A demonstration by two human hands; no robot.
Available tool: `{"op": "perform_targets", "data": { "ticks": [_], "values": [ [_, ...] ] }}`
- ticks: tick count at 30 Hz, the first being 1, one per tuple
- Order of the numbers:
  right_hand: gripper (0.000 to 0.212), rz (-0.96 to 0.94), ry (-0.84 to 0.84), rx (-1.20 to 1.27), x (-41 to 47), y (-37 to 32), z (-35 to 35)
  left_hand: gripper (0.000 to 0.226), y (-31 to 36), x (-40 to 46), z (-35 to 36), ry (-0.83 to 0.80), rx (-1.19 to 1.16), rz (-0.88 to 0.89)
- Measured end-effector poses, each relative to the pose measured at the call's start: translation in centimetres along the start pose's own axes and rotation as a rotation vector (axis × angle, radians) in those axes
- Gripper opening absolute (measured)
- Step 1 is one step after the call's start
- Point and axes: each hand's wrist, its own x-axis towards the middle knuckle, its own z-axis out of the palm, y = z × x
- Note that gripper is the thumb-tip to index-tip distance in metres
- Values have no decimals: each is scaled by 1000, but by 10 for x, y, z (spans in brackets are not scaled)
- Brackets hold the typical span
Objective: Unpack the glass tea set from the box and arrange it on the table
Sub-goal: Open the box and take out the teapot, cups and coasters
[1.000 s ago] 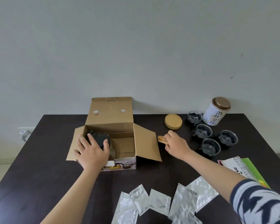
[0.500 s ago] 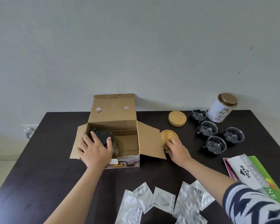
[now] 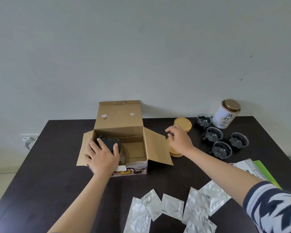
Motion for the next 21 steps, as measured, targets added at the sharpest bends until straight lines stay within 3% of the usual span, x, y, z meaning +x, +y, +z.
{"op": "perform_targets", "data": {
  "ticks": [7,11,16,21],
  "values": [
    [33,-200,-193,158,4,-101,30,84,-12,0,-20,-112,-168,76],
    [66,-225,-455,142,10,-140,50,110,-45,3,-35,-138,-145,274],
    [108,-193,-728,33,27,-166,69,134,-68,7,-27,-245,-184,296],
    [107,-118,-762,-17,37,-178,83,143,-72,10,-20,-281,-402,268]
  ]
}}
